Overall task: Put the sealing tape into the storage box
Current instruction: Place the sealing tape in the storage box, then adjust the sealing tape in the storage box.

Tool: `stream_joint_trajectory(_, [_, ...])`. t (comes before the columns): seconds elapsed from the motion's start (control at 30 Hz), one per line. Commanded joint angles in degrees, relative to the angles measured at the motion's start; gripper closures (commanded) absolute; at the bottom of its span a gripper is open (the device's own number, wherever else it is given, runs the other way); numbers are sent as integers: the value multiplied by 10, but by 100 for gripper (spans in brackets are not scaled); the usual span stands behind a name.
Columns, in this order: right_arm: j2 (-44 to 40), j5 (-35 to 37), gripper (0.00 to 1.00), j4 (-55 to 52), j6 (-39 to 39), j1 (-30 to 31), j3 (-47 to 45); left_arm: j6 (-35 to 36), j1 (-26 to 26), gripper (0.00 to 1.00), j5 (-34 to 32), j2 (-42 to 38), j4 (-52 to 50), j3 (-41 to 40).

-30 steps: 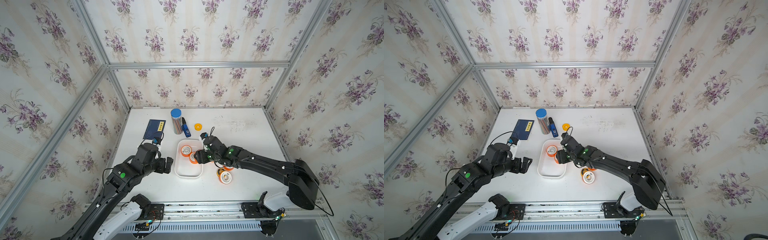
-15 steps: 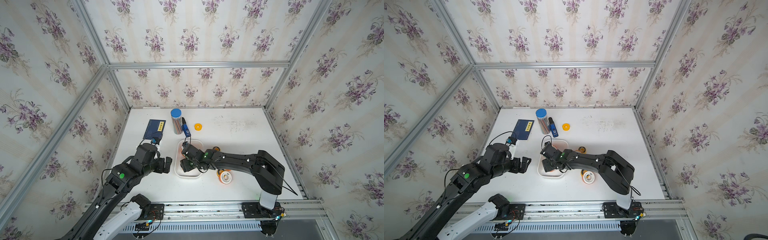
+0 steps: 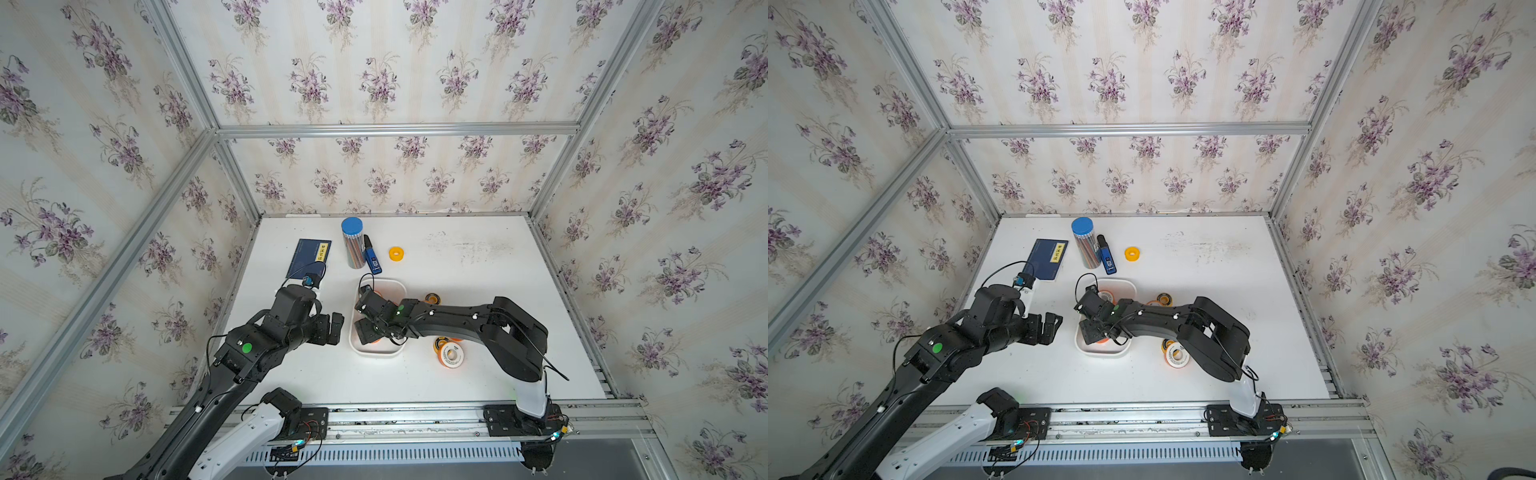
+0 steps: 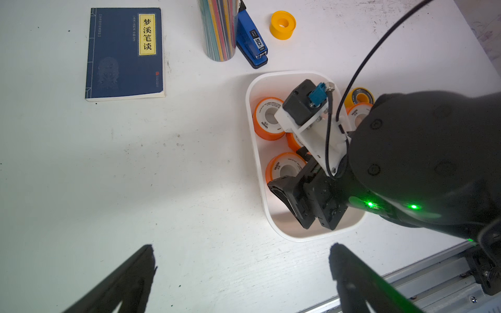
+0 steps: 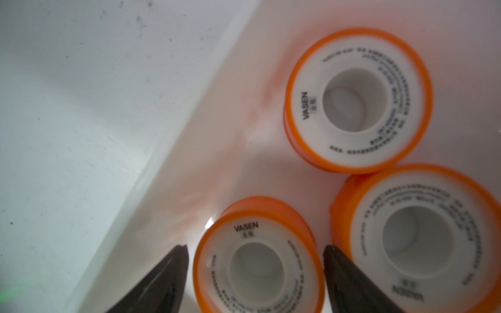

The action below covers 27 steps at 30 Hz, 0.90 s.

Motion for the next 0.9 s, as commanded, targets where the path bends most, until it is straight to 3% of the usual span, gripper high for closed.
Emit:
stream_joint_trajectory(0.0, [-1, 13, 13, -4, -2, 0, 5, -3, 1, 0, 2, 2, 2, 1])
stream_joint_trajectory(0.23, [-38, 0, 11, -8, -5, 0, -5, -2, 1, 0, 2, 3, 2, 1])
stream_joint_trajectory(0.37, [-75, -9, 17, -5, -7, 0, -32, -2, 1, 0, 3, 3, 3, 0])
stream_joint_trajectory(0.47, [-94, -23, 26, -4, -12, 0, -51, -1, 2, 0, 4, 3, 3, 1])
stream_joint_trajectory(0.67, [-110, -74, 60, -9, -37, 0, -80, -1, 2, 0, 6, 4, 3, 0])
stream_joint_trajectory(0.87, [-101, -91, 80, -30, -67, 0, -84, -1, 3, 0, 6, 3, 3, 0])
